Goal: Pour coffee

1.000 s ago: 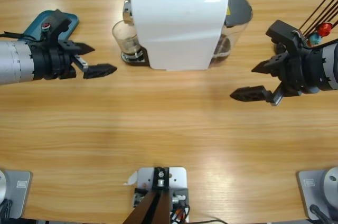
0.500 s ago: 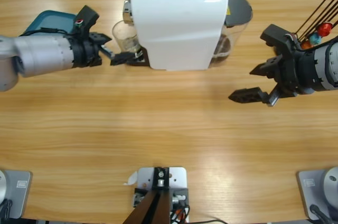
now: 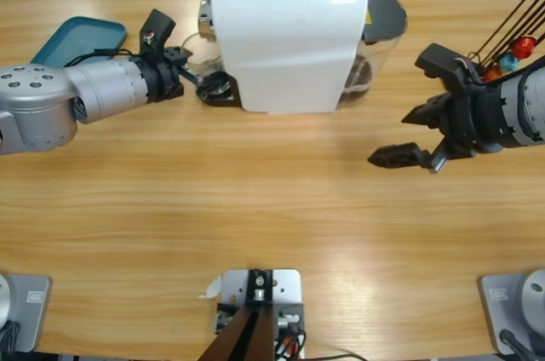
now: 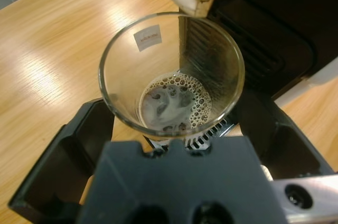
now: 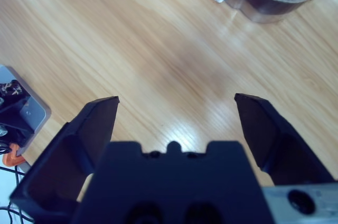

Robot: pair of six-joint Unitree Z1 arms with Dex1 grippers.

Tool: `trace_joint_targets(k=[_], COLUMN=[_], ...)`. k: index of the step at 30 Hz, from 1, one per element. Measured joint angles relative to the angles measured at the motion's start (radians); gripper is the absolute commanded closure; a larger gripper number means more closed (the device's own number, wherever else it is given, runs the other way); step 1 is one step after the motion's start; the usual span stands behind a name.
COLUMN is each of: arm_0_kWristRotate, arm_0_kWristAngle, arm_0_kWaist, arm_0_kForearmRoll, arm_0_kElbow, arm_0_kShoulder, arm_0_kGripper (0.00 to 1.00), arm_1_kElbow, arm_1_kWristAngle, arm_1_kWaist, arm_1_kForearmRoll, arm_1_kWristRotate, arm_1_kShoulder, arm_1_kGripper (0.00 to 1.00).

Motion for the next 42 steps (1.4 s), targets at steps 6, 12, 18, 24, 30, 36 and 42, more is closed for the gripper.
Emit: trace_joint_targets(k=[6, 12, 18, 24, 30, 36, 42], arm_0_kWristRotate=[0.000, 0.000, 0.000, 0.000, 0.000, 0.000, 0.000], arm_0_kWristAngle=[0.000, 0.000, 0.000, 0.000, 0.000, 0.000, 0.000], arm_0_kWaist=[0.005, 0.005, 0.006, 0.008, 0.008, 0.008, 0.008], arm_0_kForearmRoll=[-0.013, -0.013, -0.013, -0.013, -0.013, -0.013, -0.013], arm_0_kElbow=[0.000, 0.000, 0.000, -0.001, -0.001, -0.001, -0.001], arm_0_kShoulder=[0.007, 0.014, 0.015, 0.015, 0.015, 0.015, 0.015], arm_0_kGripper=[0.046, 0.041, 0.070, 0.543, 0.740, 0.740, 0.736], arm_1_kElbow=[-0.003, -0.003, -0.003, -0.004, -0.004, -0.005, -0.005], arm_1_kWristAngle=[0.000, 0.000, 0.000, 0.000, 0.000, 0.000, 0.000], arm_1_kWaist=[0.000, 0.000, 0.000, 0.000, 0.000, 0.000, 0.000], arm_1_kForearmRoll=[0.009, 0.012, 0.012, 0.012, 0.012, 0.012, 0.012], arm_1_kWristRotate=[0.000, 0.000, 0.000, 0.000, 0.000, 0.000, 0.000], arm_1_kShoulder=[0.010, 0.020, 0.021, 0.021, 0.021, 0.026, 0.028], arm_1_kGripper=[0.000, 0.000, 0.000, 0.000, 0.000, 0.000, 0.000])
